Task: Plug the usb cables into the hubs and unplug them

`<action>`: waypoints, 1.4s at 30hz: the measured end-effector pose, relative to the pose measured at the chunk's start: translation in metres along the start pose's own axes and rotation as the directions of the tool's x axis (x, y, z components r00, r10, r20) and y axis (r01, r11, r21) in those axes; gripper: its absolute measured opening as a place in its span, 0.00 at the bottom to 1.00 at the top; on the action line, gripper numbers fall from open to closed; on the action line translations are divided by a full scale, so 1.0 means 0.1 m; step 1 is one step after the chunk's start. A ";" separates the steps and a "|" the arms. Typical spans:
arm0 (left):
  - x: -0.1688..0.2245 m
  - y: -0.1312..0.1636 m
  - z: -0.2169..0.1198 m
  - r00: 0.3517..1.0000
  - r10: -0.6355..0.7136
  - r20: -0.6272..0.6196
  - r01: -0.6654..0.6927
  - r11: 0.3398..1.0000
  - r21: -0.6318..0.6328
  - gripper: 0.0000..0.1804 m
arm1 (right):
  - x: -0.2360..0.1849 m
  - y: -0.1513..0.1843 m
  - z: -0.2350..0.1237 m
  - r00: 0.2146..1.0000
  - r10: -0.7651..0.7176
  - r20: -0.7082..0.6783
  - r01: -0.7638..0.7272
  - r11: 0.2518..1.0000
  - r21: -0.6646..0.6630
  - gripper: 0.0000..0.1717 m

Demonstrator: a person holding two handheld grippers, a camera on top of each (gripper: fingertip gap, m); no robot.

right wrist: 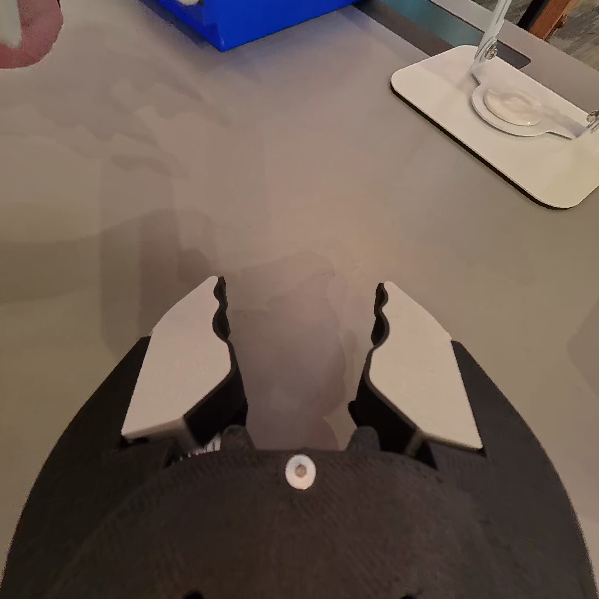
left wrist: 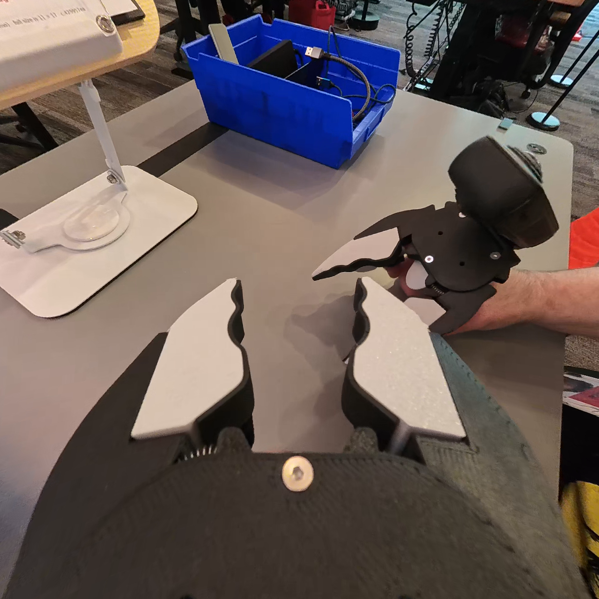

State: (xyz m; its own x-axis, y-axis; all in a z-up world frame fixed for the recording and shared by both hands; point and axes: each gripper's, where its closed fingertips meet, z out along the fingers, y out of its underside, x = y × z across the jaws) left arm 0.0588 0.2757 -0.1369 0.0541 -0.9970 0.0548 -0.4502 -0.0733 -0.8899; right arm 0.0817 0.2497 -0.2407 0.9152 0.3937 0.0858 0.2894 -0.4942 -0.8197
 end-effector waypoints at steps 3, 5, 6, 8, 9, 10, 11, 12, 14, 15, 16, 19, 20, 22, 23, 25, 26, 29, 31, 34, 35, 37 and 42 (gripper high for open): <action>-0.02 0.02 0.00 1.000 0.000 0.009 0.000 1.000 -0.004 0.37 | 0.00 0.00 0.00 1.000 -0.003 0.000 0.003 1.000 -0.002 0.50; -0.03 0.02 0.00 1.000 -0.001 0.016 0.001 1.000 -0.004 0.38 | 0.00 0.00 0.00 1.000 0.003 0.003 -0.003 1.000 0.001 0.50; -0.04 0.02 0.00 1.000 0.000 0.024 0.000 1.000 -0.005 0.38 | 0.00 0.00 0.00 1.000 0.004 0.003 -0.004 1.000 0.002 0.50; -0.06 0.03 0.01 0.999 0.001 0.032 -0.001 1.000 -0.009 0.39 | 0.00 0.00 0.00 1.000 0.004 0.005 -0.004 1.000 0.001 0.50; -0.06 0.04 0.02 0.999 0.001 0.032 0.000 1.000 -0.011 0.40 | 0.00 0.00 0.00 1.000 0.004 0.005 -0.004 1.000 0.001 0.50; -0.06 0.04 0.02 0.999 0.000 0.035 0.000 1.000 -0.012 0.40 | 0.00 0.00 0.00 1.000 0.004 0.006 -0.004 1.000 0.002 0.50; -0.06 0.05 0.03 0.999 -0.001 0.037 0.001 1.000 -0.014 0.41 | 0.00 0.00 0.00 1.000 0.004 0.008 -0.004 1.000 0.002 0.50; -0.06 0.05 0.03 0.999 -0.002 0.037 0.003 1.000 -0.015 0.41 | 0.00 0.00 0.00 1.000 0.003 0.008 -0.003 1.000 0.001 0.51; -0.07 0.05 0.04 0.999 -0.002 0.039 0.003 1.000 -0.016 0.42 | -0.01 0.00 0.00 1.000 0.001 0.009 -0.001 1.000 0.001 0.51; -0.07 0.05 0.04 0.999 -0.002 0.040 0.003 1.000 -0.016 0.42 | -0.01 0.00 0.00 1.000 -0.001 0.009 0.001 1.000 0.000 0.51; -0.07 0.05 0.04 0.999 -0.003 0.040 0.004 1.000 -0.017 0.42 | -0.01 0.00 0.00 1.000 -0.003 0.009 0.003 1.000 0.000 0.51; -0.08 0.04 0.03 0.999 -0.002 0.049 0.003 1.000 -0.014 0.42 | -0.01 0.00 0.00 1.000 -0.001 0.010 0.001 1.000 -0.001 0.51; -0.08 0.03 0.02 0.999 -0.001 0.051 0.002 1.000 -0.013 0.42 | -0.01 0.00 0.00 1.000 0.001 0.011 -0.001 1.000 0.000 0.51; -0.10 0.02 0.00 0.998 0.004 0.063 -0.003 1.000 -0.010 0.43 | 0.00 0.00 0.00 1.000 0.006 0.013 -0.006 1.000 0.002 0.51; -0.12 0.01 -0.02 0.997 0.006 0.071 -0.005 1.000 -0.008 0.43 | 0.00 0.00 0.00 1.000 0.008 0.014 -0.008 1.000 0.003 0.52; -0.17 -0.02 -0.07 0.996 0.008 0.089 -0.008 1.000 -0.001 0.43 | 0.00 -0.01 -0.01 1.000 0.010 0.015 -0.010 1.000 0.004 0.52; -0.21 -0.03 -0.10 0.995 0.009 0.102 -0.009 1.000 0.003 0.43 | 0.00 -0.01 -0.01 1.000 0.010 0.014 -0.010 1.000 0.004 0.52; -0.36 -0.08 -0.23 0.988 0.004 0.154 -0.008 1.000 0.022 0.44 | 0.02 0.00 -0.01 1.000 0.012 0.010 -0.012 1.000 0.001 0.52; -0.49 -0.11 -0.34 0.981 -0.014 0.193 0.006 0.999 0.041 0.44 | 0.04 0.00 -0.02 1.000 0.024 0.010 -0.024 1.000 0.004 0.53; -0.69 -0.15 -0.54 0.966 -0.038 0.255 0.020 0.997 0.073 0.44 | 0.07 0.00 -0.04 0.999 0.047 0.012 -0.047 0.999 0.013 0.53; -0.76 -0.17 -0.61 0.961 -0.045 0.274 0.023 0.996 0.083 0.44 | 0.08 0.00 -0.05 0.999 0.051 0.012 -0.052 0.999 0.014 0.53; -0.90 -0.18 -0.76 0.946 -0.061 0.320 0.029 0.994 0.102 0.44 | 0.09 0.00 -0.05 0.998 0.059 0.011 -0.059 0.998 0.017 0.53; -1.43 -0.18 -1.29 0.843 -0.133 0.521 0.036 0.981 0.193 0.54 | 0.18 0.01 -0.09 0.997 0.077 -0.010 -0.076 0.997 0.033 0.54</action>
State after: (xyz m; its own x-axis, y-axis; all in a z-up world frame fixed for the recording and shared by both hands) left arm -0.0554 0.4163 -0.0704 0.5704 -0.8182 -0.0712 -0.2677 -0.1032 -0.9580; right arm 0.1013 0.2494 -0.2344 0.9376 0.3466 0.0287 0.2095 -0.4968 -0.8422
